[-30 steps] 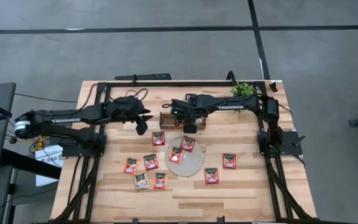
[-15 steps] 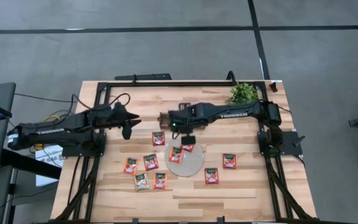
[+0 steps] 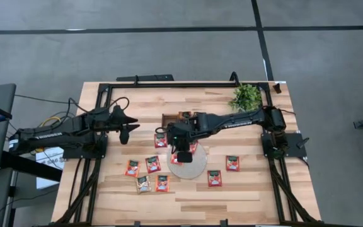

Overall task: Pick & Place Tea
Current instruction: Put the orange tea bag into the middle section of the wooden organizer

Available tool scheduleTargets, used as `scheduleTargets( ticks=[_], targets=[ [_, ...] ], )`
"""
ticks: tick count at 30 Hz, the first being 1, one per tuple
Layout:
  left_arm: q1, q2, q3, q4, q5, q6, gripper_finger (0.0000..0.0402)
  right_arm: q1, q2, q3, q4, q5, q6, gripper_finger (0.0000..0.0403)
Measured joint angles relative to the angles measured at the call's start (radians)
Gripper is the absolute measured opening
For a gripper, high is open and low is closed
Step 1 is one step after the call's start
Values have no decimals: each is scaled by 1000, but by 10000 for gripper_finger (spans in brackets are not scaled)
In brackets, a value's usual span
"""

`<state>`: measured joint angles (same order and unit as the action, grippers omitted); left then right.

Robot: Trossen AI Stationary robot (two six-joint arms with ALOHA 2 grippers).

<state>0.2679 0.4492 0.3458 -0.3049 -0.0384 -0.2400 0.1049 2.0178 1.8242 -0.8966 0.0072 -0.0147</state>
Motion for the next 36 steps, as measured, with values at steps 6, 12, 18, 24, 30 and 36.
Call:
scheduleTargets(
  ticks=[6, 12, 18, 24, 30, 36],
  targets=[
    [0, 0, 0, 1, 0, 18, 131, -1, 0, 0, -2, -9, 43, 91],
    [0, 0, 0, 1, 0, 23, 131, -7, 71, -1, -4, -28, 71, 91],
    [0, 0, 0, -4, 6, 23, 131, -11, 155, -2, -13, -42, 81, 91],
    [0, 0, 0, 0, 25, 23, 131, -18, 184, -3, -16, -59, 94, 91],
    [0, 0, 0, -6, 26, 31, 131, -16, 224, -7, -19, -61, 105, 91],
    [0, 0, 0, -9, 26, 38, 131, -14, 266, -6, -19, -62, 147, 91]
  ],
)
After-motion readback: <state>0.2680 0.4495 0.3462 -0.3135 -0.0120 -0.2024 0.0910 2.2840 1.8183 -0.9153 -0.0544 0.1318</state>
